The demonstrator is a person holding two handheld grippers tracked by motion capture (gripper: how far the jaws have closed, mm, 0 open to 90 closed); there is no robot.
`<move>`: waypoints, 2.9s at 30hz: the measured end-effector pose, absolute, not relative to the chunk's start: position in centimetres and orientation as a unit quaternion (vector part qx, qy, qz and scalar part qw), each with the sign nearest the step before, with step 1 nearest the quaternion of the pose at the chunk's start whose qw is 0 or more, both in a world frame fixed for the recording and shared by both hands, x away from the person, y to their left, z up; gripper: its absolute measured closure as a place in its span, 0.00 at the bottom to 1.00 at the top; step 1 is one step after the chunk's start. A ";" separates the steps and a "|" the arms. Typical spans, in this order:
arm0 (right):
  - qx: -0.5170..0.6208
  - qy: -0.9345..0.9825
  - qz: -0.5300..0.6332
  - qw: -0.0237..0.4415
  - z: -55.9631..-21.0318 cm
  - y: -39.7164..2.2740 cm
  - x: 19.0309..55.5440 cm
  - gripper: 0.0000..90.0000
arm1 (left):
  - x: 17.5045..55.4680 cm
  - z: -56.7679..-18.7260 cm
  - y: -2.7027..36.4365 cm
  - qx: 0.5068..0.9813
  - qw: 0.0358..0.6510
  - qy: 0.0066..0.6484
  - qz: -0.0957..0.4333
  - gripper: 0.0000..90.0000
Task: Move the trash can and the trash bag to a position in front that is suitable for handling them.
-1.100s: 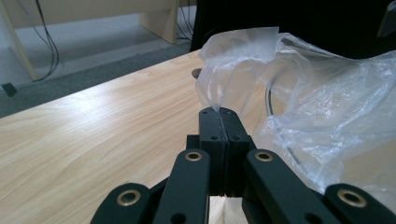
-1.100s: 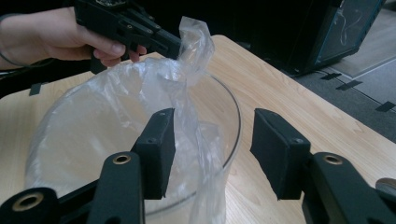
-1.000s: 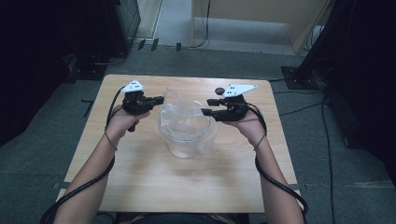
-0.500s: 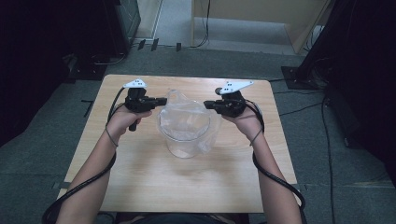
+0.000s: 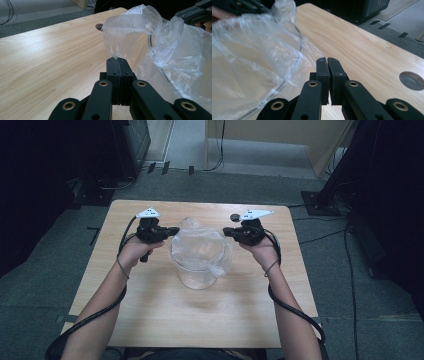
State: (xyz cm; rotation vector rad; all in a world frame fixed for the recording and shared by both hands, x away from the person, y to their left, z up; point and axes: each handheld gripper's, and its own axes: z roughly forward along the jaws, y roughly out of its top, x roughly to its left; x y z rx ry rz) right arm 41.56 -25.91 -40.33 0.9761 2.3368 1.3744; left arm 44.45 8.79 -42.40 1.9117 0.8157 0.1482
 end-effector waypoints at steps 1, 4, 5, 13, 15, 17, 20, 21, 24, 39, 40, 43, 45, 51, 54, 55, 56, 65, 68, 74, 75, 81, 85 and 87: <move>0.336 0.806 0.471 0.128 -40.5 -25.8 41.6 0.98 | 44.4 -42.5 8.7 0.793 0.503 0.338 0.060 0.99; 0.335 0.811 0.462 0.125 -41.1 -25.6 41.6 0.99 | 44.4 -43.1 8.4 0.798 0.497 0.338 0.056 0.99; 0.334 0.814 0.460 0.121 -41.3 -25.4 41.6 1.00 | 44.4 -43.3 8.3 0.799 0.495 0.338 0.054 0.99; 0.331 0.828 0.440 0.106 -42.5 -24.6 41.6 1.00 | 44.3 -44.1 8.2 0.805 0.485 0.338 0.045 0.99; 0.330 0.833 0.432 0.104 -42.9 -24.5 41.7 1.00 | 44.3 -44.3 8.2 0.806 0.483 0.339 0.042 0.99; 0.328 0.837 0.426 0.099 -43.0 -24.3 41.6 1.00 | 44.3 -44.5 8.2 0.808 0.480 0.339 0.039 0.99; 0.324 0.840 0.423 0.107 -43.0 -24.4 41.6 0.97 | 44.3 -44.3 8.4 0.806 0.484 0.338 0.046 0.92; 0.325 0.838 0.424 0.111 -42.9 -24.5 41.5 0.93 | 44.3 -44.2 8.6 0.804 0.485 0.339 0.053 0.85; 0.320 0.823 0.452 0.127 -42.4 -25.3 41.4 0.81 | 44.0 -43.7 9.1 0.806 0.488 0.327 0.067 0.72; 0.340 0.803 0.474 0.119 -40.7 -26.8 40.5 0.50 | 42.9 -40.7 12.1 0.798 0.512 0.311 0.062 0.53; 0.345 0.797 0.482 0.113 -40.6 -27.0 40.4 0.49 | 42.8 -40.6 12.2 0.800 0.511 0.310 0.058 0.52; 0.350 0.795 0.484 0.107 -40.4 -27.3 40.3 0.47 | 42.4 -40.4 12.3 0.806 0.505 0.304 0.053 0.51; 0.348 0.798 0.479 0.108 -40.4 -27.4 40.2 0.46 | 42.3 -40.4 12.4 0.810 0.501 0.302 0.049 0.49; 0.368 0.796 0.472 0.091 -40.3 -27.6 40.1 0.35 | 41.6 -40.0 12.4 0.817 0.493 0.298 0.038 0.39; 0.371 0.797 0.468 0.092 -40.1 -27.5 39.9 0.32 | 41.2 -39.6 12.4 0.815 0.498 0.297 0.025 0.35; 0.375 0.796 0.466 0.096 -40.1 -27.4 39.8 0.32 | 41.1 -39.5 12.5 0.816 0.497 0.294 0.026 0.34; 0.376 0.797 0.463 0.097 -40.0 -27.4 39.8 0.31 | 41.0 -39.5 12.5 0.818 0.495 0.291 0.028 0.33; 0.356 0.802 0.466 0.114 -39.0 -27.1 38.8 0.37 | 40.0 -39.7 13.4 0.831 0.485 0.271 0.006 0.40; 0.355 0.804 0.463 0.116 -38.8 -26.9 38.6 0.35 | 40.0 -40.0 13.1 0.836 0.480 0.267 -0.001 0.40; 0.342 0.807 0.471 0.099 -38.0 -26.4 38.0 0.45 | 39.8 -40.2 13.1 0.834 0.481 0.269 -0.005 0.38; 0.335 0.810 0.471 0.103 -37.9 -26.2 37.9 0.47 | 39.8 -40.2 13.1 0.834 0.481 0.269 -0.005 0.38; 0.302 0.818 0.475 0.118 -37.1 -24.9 37.2 0.50 | 39.6 -40.4 13.1 0.831 0.487 0.269 -0.014 0.38; 0.287 0.818 0.485 0.118 -36.4 -23.7 37.3 0.57 | 39.7 -40.5 13.1 0.831 0.488 0.267 -0.016 0.38; 0.281 0.823 0.481 0.108 -36.5 -23.1 37.6 0.60 | 39.7 -40.4 13.1 0.830 0.489 0.268 -0.017 0.38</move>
